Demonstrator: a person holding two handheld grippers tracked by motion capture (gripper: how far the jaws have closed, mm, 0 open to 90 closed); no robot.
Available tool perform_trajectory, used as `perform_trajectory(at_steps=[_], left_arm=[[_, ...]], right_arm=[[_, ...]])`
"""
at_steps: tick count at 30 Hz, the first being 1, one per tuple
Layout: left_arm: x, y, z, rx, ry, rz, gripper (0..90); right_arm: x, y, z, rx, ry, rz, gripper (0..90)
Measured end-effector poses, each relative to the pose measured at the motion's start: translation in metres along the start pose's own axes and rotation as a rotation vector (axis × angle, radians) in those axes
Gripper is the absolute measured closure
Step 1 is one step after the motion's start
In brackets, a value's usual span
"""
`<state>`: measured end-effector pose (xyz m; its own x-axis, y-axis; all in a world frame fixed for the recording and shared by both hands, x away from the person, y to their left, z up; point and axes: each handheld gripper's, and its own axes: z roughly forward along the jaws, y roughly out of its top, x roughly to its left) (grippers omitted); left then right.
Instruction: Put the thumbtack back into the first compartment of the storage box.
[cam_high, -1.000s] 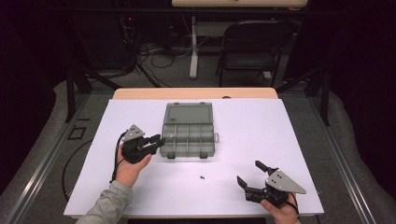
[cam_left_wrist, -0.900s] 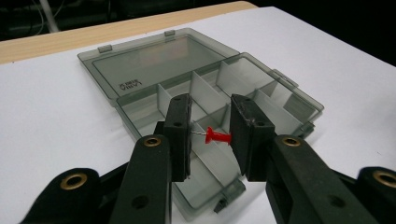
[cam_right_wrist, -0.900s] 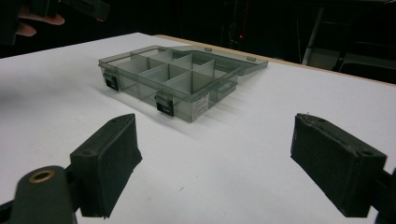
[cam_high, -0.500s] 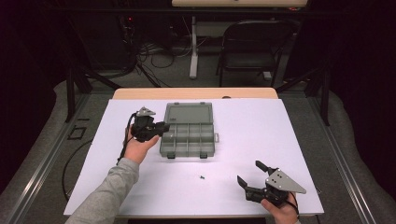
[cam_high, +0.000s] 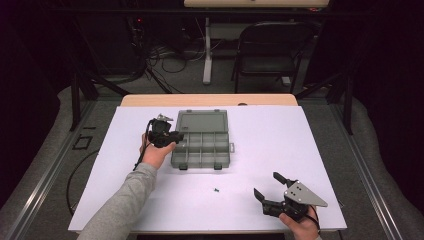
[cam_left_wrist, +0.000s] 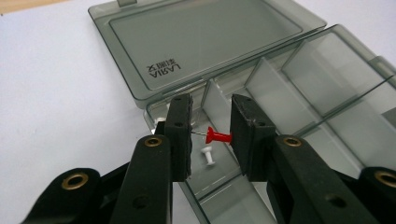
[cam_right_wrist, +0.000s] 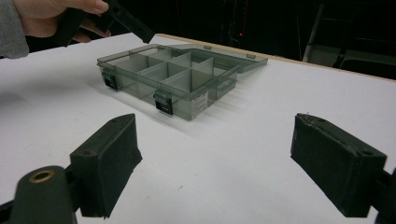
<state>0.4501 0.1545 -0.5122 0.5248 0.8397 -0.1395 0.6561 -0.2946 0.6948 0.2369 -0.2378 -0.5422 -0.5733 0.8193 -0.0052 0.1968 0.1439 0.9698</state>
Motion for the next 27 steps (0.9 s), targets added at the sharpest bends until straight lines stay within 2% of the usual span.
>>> perform_trajectory(at_steps=[6,10,15,20,27], left_arm=[[-0.001,0.0,0.005,0.008,0.008,0.008,69.2],[0.0,-0.001,0.006,0.002,0.01,-0.006,68.4],[-0.001,0.0,0.002,-0.027,-0.006,-0.02,57.7],[-0.004,0.002,-0.007,-0.079,-0.014,-0.006,44.6],[-0.012,0.003,-0.024,-0.137,-0.031,0.024,37.7]], right_arm=[[0.0,0.0,0.0,0.0,0.001,-0.003,14.7],[0.0,0.0,0.0,0.0,0.002,-0.003,14.7],[0.0,0.0,0.0,0.001,0.002,-0.004,14.7],[0.0,0.0,0.0,-0.002,0.0,-0.005,14.7],[0.001,0.0,-0.001,0.0,-0.001,-0.007,14.7]])
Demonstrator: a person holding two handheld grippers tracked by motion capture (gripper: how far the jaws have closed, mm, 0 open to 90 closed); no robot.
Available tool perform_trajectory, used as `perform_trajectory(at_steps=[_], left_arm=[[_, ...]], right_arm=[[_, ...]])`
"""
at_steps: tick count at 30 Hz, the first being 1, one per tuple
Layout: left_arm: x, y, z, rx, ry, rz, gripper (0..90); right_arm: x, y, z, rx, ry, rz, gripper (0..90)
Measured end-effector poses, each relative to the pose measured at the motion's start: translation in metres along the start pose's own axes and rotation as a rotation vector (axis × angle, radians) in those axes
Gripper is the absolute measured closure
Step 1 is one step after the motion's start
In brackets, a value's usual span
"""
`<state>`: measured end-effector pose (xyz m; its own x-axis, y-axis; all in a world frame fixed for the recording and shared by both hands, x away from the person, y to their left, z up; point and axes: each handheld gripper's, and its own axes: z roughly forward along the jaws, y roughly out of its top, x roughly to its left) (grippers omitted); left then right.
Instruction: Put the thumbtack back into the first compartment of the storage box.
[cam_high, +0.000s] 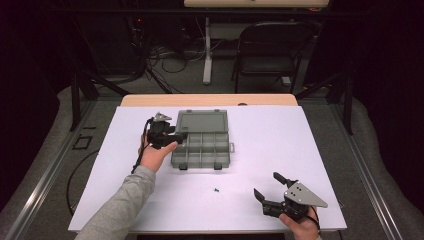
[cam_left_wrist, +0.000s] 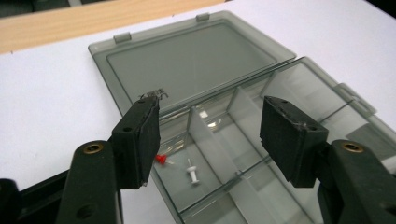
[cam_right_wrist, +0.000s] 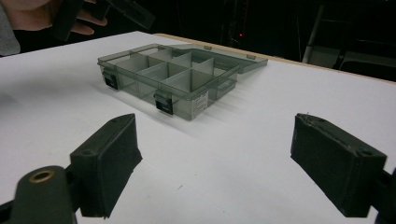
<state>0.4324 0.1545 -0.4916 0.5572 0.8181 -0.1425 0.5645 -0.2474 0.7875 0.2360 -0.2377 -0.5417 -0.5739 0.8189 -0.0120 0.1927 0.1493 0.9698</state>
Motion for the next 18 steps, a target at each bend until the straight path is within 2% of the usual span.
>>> perform_trajectory(at_steps=[7,12,18], left_arm=[[-0.008,0.0,-0.026,-0.075,0.006,0.037,36.8],[-0.011,-0.005,-0.045,-0.143,0.003,0.03,36.8],[-0.018,-0.015,-0.061,-0.179,-0.014,0.037,36.8]], right_arm=[[0.0,0.0,0.0,-0.001,0.0,-0.001,14.7],[0.0,0.0,0.0,0.001,0.0,-0.005,14.7],[0.0,0.0,0.0,0.002,-0.001,-0.008,14.7]])
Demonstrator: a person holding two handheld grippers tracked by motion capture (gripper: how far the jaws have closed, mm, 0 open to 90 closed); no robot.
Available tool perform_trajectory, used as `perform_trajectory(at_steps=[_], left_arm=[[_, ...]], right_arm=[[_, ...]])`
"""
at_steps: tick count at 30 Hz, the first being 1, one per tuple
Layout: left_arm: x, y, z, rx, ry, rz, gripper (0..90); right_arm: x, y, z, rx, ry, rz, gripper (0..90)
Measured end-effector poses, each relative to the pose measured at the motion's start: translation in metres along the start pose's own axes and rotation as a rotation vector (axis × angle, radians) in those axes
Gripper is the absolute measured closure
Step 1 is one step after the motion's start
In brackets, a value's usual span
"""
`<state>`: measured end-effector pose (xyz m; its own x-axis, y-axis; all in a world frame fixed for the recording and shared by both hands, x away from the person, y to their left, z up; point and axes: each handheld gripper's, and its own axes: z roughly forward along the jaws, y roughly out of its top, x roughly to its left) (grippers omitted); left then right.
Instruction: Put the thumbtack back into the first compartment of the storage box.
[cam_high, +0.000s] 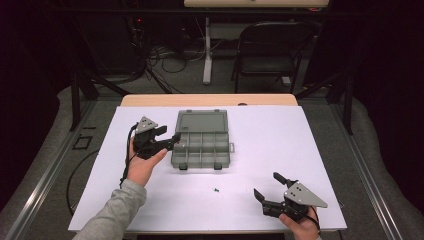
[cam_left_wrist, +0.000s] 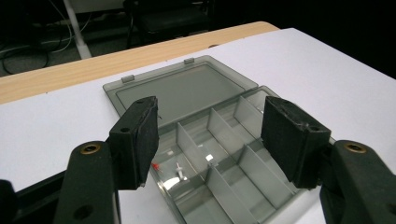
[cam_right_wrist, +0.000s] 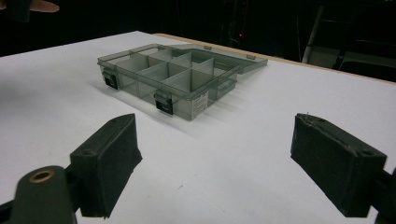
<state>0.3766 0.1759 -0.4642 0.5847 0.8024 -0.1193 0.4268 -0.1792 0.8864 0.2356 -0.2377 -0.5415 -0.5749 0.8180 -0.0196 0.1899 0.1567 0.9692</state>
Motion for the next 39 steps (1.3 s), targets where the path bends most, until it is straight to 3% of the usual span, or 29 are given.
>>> perform_trajectory(at_steps=[7,11,33,39], left_arm=[[-0.012,-0.011,-0.014,-0.022,-0.029,0.026,36.8],[-0.023,-0.02,-0.014,-0.016,-0.072,0.043,36.8],[-0.071,-0.058,0.015,0.08,-0.209,0.135,37.0],[-0.08,-0.067,0.027,0.136,-0.249,0.167,46.1]], right_arm=[[0.001,0.0,0.0,0.001,0.004,0.005,14.7],[0.001,0.0,0.001,0.0,0.006,0.006,14.7],[0.001,0.0,0.0,0.003,0.014,-0.006,14.7],[0.001,0.0,0.001,0.0,0.014,-0.007,14.7]])
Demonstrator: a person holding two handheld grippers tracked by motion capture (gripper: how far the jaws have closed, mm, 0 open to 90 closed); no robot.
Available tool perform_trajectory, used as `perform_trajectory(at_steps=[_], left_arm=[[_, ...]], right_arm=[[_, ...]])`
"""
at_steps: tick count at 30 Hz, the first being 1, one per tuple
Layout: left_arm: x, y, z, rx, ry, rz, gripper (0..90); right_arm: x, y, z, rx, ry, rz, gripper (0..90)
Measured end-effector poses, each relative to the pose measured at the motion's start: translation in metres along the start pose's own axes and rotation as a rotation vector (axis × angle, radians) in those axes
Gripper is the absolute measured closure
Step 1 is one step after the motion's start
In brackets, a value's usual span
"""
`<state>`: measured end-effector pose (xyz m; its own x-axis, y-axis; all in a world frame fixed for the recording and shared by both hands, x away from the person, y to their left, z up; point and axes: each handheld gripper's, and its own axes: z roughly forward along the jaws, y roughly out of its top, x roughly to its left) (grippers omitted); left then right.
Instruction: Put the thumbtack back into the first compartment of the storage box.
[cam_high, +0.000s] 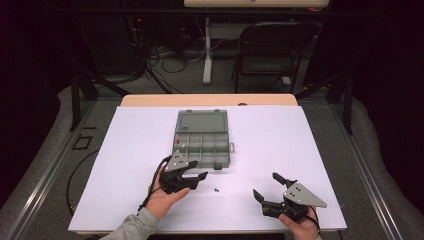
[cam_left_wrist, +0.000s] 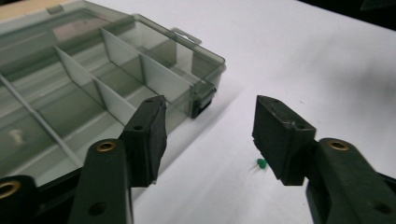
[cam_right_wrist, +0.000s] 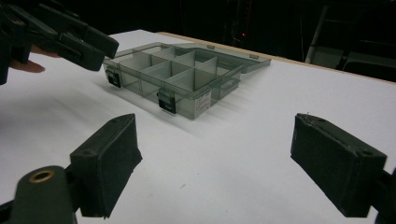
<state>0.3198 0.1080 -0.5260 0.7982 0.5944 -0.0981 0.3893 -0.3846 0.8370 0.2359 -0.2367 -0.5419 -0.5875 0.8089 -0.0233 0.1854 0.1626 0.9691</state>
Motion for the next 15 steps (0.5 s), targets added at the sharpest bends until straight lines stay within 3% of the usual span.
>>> perform_trajectory(at_steps=[3,8,15], left_arm=[[-0.004,-0.003,0.007,0.026,-0.02,-0.006,50.3],[-0.011,-0.007,0.019,0.059,-0.056,0.029,54.9],[-0.017,-0.01,0.03,0.098,-0.098,0.03,60.6]], right_arm=[[0.0,0.0,0.0,0.002,0.0,0.002,14.7],[0.0,0.0,0.0,0.003,0.0,0.002,14.7],[0.0,0.0,0.0,0.002,0.001,0.002,14.7]])
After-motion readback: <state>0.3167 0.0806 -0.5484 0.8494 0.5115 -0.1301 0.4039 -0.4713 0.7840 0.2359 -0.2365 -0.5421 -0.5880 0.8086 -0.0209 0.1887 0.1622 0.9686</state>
